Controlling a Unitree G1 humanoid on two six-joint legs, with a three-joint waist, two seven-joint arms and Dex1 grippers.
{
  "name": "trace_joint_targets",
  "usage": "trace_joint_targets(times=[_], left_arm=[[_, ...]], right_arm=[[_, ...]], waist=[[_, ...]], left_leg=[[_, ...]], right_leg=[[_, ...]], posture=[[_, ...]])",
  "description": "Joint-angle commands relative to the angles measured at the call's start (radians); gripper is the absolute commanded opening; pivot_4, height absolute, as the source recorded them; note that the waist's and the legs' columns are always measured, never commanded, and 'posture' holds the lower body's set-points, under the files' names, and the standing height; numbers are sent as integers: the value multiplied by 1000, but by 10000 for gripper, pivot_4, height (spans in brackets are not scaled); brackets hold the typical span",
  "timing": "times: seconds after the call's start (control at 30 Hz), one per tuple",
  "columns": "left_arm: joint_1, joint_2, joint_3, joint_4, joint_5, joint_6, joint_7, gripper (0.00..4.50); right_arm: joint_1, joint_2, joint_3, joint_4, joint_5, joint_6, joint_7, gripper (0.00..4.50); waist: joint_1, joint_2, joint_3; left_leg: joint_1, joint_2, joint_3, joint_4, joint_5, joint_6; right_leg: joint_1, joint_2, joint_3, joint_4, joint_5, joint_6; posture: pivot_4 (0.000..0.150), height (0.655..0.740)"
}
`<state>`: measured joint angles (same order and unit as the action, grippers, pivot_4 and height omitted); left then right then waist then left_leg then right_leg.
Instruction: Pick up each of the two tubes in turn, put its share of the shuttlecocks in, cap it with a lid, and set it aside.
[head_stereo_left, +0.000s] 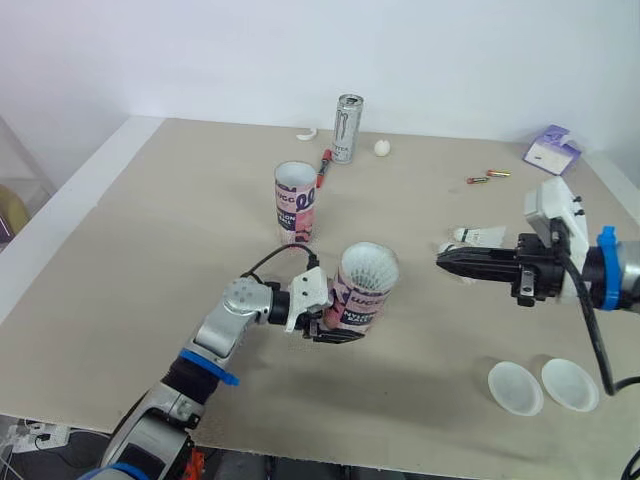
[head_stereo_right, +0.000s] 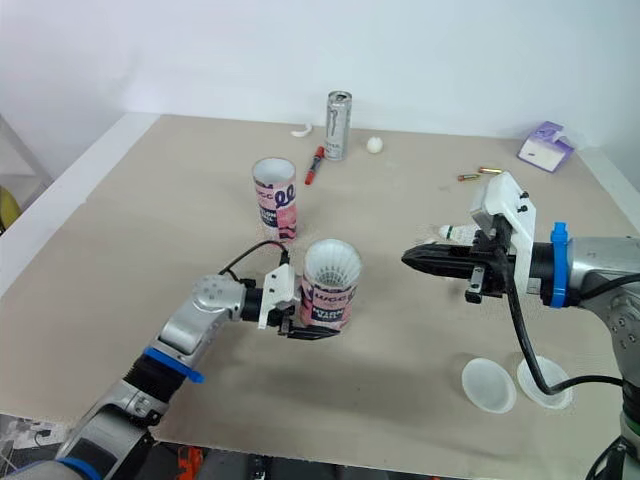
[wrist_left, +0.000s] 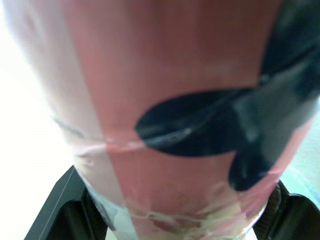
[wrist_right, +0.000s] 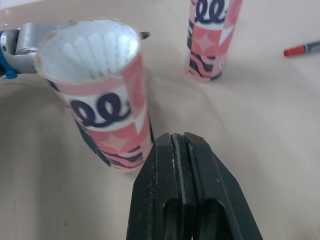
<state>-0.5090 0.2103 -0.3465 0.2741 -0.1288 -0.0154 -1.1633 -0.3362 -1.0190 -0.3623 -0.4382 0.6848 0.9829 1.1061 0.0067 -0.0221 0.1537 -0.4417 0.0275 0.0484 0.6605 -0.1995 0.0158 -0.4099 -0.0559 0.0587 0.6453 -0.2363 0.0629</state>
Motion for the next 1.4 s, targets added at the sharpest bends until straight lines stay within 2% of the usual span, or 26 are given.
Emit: trace_joint_targets(times=[0.03,0.23,0.4,0.43,0.5,0.63,0.67,0.7,0.73,0.77,0.8,1.33,1.4], left_arm=[[1,-25,15,48,-26,-70,-1,29969],[-4,-25,0,138,-6,-104,-19,29969],[-7,-23,-3,145,-12,-83,-40,29969],[-8,-21,-5,148,-14,-76,-50,29969],[-10,-19,-8,153,-13,-73,-62,29969],[-15,-18,-10,159,-6,-82,-68,29969],[-16,-18,-12,159,-4,-83,-69,29969],[-17,-18,-12,159,-3,-84,-70,29969],[-17,-18,-13,160,-3,-85,-72,29969],[-17,-18,-12,161,-5,-86,-75,29969],[-15,-19,-11,161,-9,-83,-79,29969],[4,-10,-22,150,-7,-87,-95,29969],[4,-9,-23,150,-5,-90,-95,29969]], right_arm=[[23,-34,-51,-15,33,-4,-4,2115],[139,-67,-94,5,32,-12,8,2115],[278,-145,-105,48,-57,-80,59,2115],[345,-178,-107,66,-108,-118,85,5773],[445,-219,-113,95,-180,-173,119,8960],[531,-238,-117,125,-232,-226,135,26102],[538,-238,-114,130,-237,-227,134,27580],[546,-239,-110,136,-247,-234,134,32171],[558,-246,-98,147,-269,-252,134,34278],[566,-251,-88,155,-286,-264,135,41747],[567,-254,-77,163,-297,-272,133,44663],[502,-256,112,233,-404,-360,100,44663],[503,-254,119,236,-416,-374,98,39426]], waist=[[0,0,0],[0,0,0],[0,0,0],[1,1,-1],[2,1,-1],[1,1,-1],[0,2,-1],[0,2,-1],[0,2,-1],[0,1,-1],[0,1,-1],[0,2,-1],[0,2,-2]], left_leg=[[0,0,0,0,0,0],[0,-1,1,0,0,0],[1,-1,1,0,0,0],[2,-1,1,0,0,0],[2,-1,1,0,0,0],[3,-1,1,0,0,0],[3,-1,1,0,0,0],[3,-1,1,0,0,0],[3,-1,1,0,0,0],[4,-1,1,0,0,0],[4,-1,2,0,0,-1],[4,-1,1,0,0,-1],[3,-1,2,0,0,-1]], right_leg=[[0,0,1,0,0,0],[1,0,1,0,0,1],[2,0,1,0,0,1],[2,0,1,0,-1,1],[2,0,0,0,-1,2],[3,0,0,0,-3,4],[3,0,0,0,-3,5],[2,0,0,0,-4,7],[2,0,0,0,-4,7],[3,1,0,0,-4,7],[3,1,0,0,-4,7],[3,1,1,0,-6,8],[3,1,1,0,-6,8]], posture=[[1500,7400],[1500,7400],[1500,7400],[1500,7400],[1500,7400],[1500,7400],[1500,7400],[1500,7400],[1500,7400],[1500,7400],[1500,7400],[1500,7400],[1500,7400]])
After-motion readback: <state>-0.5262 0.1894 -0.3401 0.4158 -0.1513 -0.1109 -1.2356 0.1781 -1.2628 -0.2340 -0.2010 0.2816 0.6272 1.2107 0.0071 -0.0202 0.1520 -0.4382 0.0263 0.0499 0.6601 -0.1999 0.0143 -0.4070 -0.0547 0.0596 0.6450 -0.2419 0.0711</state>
